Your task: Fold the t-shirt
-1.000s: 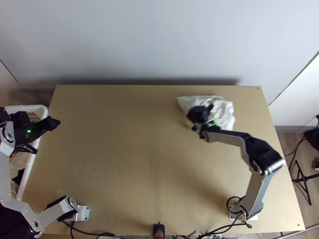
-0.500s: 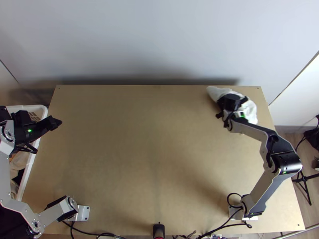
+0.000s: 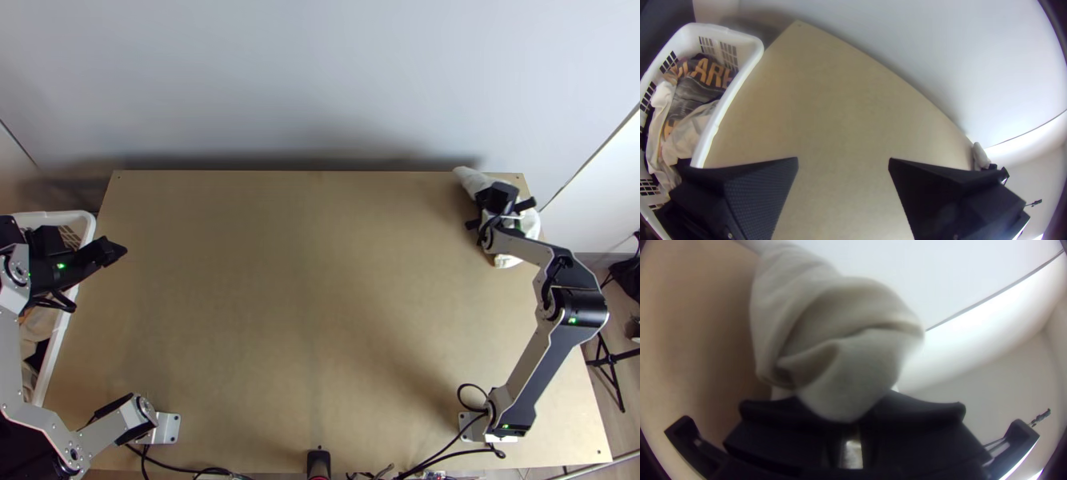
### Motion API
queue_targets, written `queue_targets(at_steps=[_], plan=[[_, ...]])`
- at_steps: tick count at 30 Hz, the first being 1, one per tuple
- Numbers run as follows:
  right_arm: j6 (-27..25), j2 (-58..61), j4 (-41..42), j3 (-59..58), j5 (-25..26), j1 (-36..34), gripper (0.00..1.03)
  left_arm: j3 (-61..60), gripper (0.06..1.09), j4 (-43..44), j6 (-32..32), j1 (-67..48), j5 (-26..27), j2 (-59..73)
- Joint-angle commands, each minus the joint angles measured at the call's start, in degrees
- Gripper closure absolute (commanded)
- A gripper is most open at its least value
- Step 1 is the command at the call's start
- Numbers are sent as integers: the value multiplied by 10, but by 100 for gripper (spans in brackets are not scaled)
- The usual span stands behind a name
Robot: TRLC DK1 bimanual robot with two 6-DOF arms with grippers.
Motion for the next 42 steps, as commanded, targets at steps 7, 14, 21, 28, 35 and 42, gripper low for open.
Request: queue_targets(at_steps=[7, 14, 21, 28, 35, 42], plan=[[-6, 45, -56, 141, 0, -76, 96, -18, 10, -3, -5, -4, 1, -5], [2, 24, -64, 107, 0, -57, 96, -25, 10, -2, -16, -17, 1, 4], [4, 55, -63, 102, 43, -7, 95, -28, 10, -3, -25, -20, 1, 5], [119, 44, -81, 78, 26, 43, 84, -40, 10, -6, -12, -6, 0, 1], [238, 15, -216, 104, -44, 59, 13, -39, 10, -9, 1, 2, 0, 1], [310, -52, -377, 116, -131, 84, 4, -32, 10, -8, -9, -7, 1, 5]])
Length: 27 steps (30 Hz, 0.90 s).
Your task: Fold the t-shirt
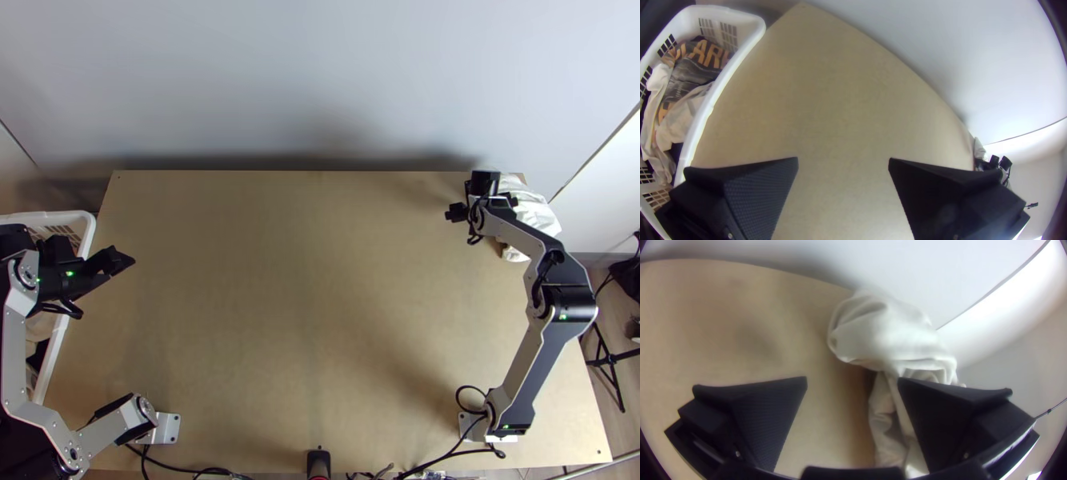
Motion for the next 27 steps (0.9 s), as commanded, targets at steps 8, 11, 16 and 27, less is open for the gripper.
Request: queue_targets(at_steps=[8, 11, 16, 27], plan=[[264, -239, -239, -10, -200, 88, 4, -6, 10, 7, -27, -42, 1, -20], [311, -297, -262, -34, -210, 121, 5, -22, 10, 34, -40, -52, 0, -49], [371, -391, -258, -89, -210, 143, 5, -64, 10, 95, -55, -67, 0, -121], [419, -659, -198, -262, -199, 34, 5, -176, 10, 200, -126, -103, -6, -255]])
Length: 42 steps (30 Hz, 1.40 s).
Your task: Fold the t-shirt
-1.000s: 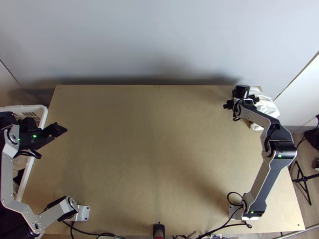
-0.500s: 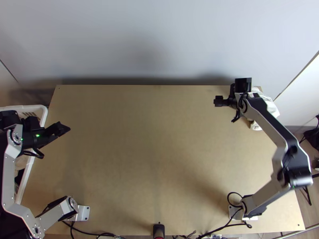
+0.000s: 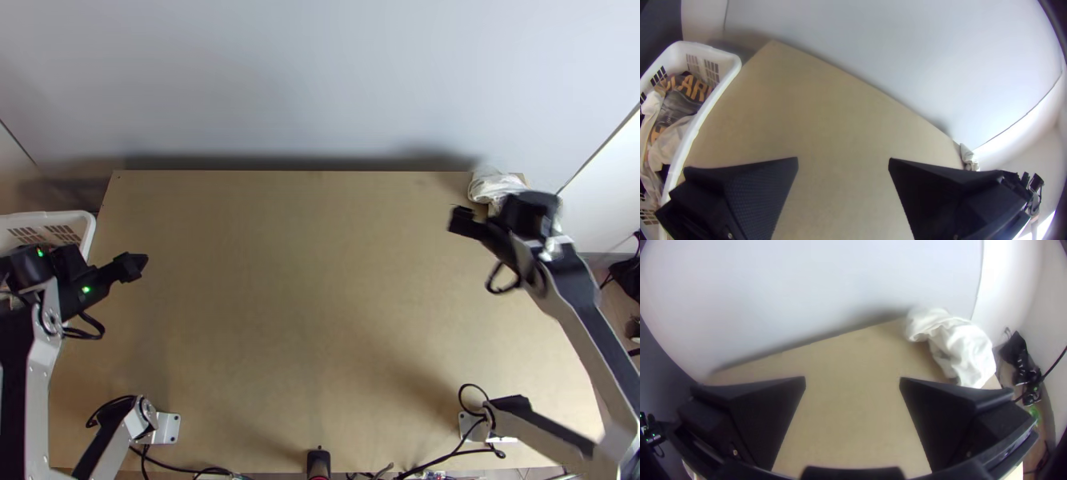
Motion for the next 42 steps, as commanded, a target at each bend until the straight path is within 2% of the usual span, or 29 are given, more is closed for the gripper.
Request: queue_targets(at_steps=[1, 10, 17, 21, 22, 24, 27, 29, 32, 38, 42], plan=[[31, -189, 14, -100, 4, -70, 5, -82, 10, 79, -46, -29, -3, -103], [2, -354, 12, -144, 27, -158, 5, -138, 11, 151, -94, -45, -10, -181], [13, -530, -4, -226, 28, -212, 5, -245, 11, 229, -111, -61, -10, -326], [-24, -666, 27, -282, 34, -220, 5, -301, 11, 254, -114, -61, -13, -446], [-31, -677, 52, -297, 34, -219, 5, -314, 11, 262, -114, -60, -22, -479], [-36, -677, 43, -297, 33, -219, 5, -340, 17, 281, -109, -57, -27, -525], [-37, -677, 56, -318, 15, -214, 5, -348, 16, 297, -111, -54, -27, -524], [-47, -676, 103, -359, -3, -210, 5, -361, 15, 310, -111, -54, -27, -524], [-104, -676, 114, -427, -8, -167, 5, -390, 12, 340, -112, -60, -26, -524], [-172, -676, 112, -485, -1, -81, 5, -423, 12, 340, -102, -81, -20, -524], [-189, -674, 110, -500, -2, -71, 5, -441, 11, 335, -112, -91, -20, -524]])
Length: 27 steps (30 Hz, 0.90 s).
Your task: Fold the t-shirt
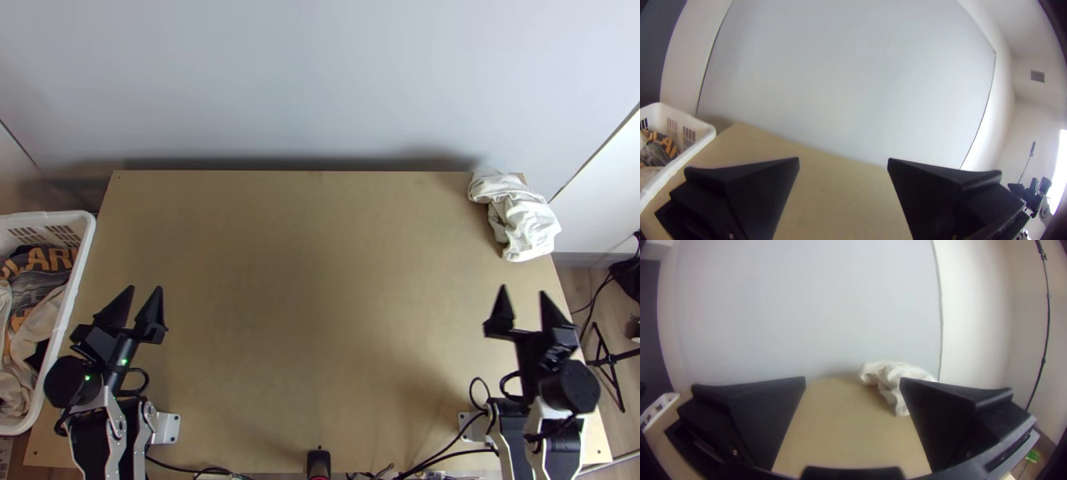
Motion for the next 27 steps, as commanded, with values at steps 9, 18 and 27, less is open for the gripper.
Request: queue_targets(at_steps=[9, 18, 27], plan=[[-43, -3, 8, -48, -5, 27, 5, -70, 10, -2, -5, -36, -12, -3], [-43, 19, 29, -115, -6, 21, 5, -70, 10, -23, 0, -37, -109, -4], [-43, -2, 30, -114, -6, 22, 5, -71, 11, -24, 1, -37, -113, -4]])
